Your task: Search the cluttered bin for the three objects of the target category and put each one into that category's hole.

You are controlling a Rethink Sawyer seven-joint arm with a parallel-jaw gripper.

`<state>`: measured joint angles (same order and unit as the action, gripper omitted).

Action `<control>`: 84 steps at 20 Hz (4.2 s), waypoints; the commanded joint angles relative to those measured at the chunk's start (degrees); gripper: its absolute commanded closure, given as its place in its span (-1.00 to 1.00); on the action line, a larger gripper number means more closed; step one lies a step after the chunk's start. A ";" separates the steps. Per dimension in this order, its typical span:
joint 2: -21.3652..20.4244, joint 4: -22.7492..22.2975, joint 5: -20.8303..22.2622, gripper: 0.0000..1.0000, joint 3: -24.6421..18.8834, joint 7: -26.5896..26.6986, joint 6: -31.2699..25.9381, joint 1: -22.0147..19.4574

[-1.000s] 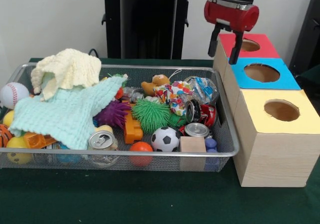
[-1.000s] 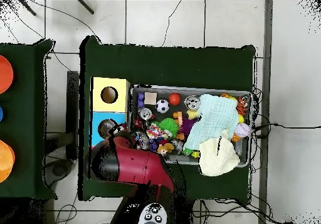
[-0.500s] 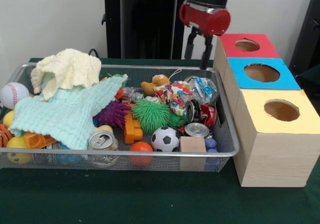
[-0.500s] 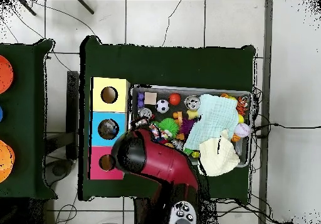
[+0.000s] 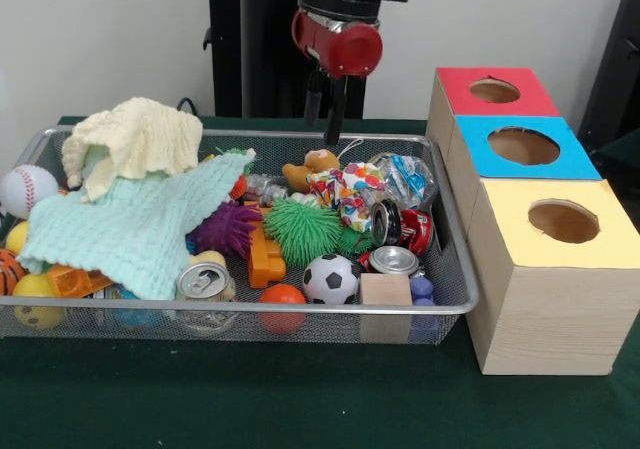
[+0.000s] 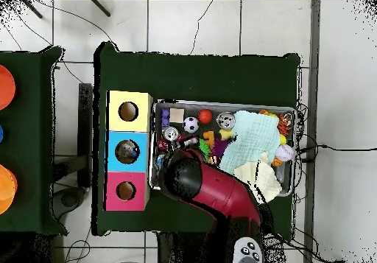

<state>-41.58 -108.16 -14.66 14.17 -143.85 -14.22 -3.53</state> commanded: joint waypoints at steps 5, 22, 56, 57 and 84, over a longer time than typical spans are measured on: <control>7.55 -1.75 -7.90 -1.00 1.67 -17.06 3.07 8.97; 9.51 -4.19 -16.72 -1.00 1.07 -15.30 7.34 14.80; 10.59 -4.25 -15.14 -1.00 0.81 -9.50 7.34 11.58; 10.20 -4.72 -14.97 -1.00 0.82 -9.46 7.33 11.64; 11.75 -8.46 -14.72 -1.00 -1.49 -9.93 12.57 12.45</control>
<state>-32.67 -115.46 -29.42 17.03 -143.99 -6.74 9.55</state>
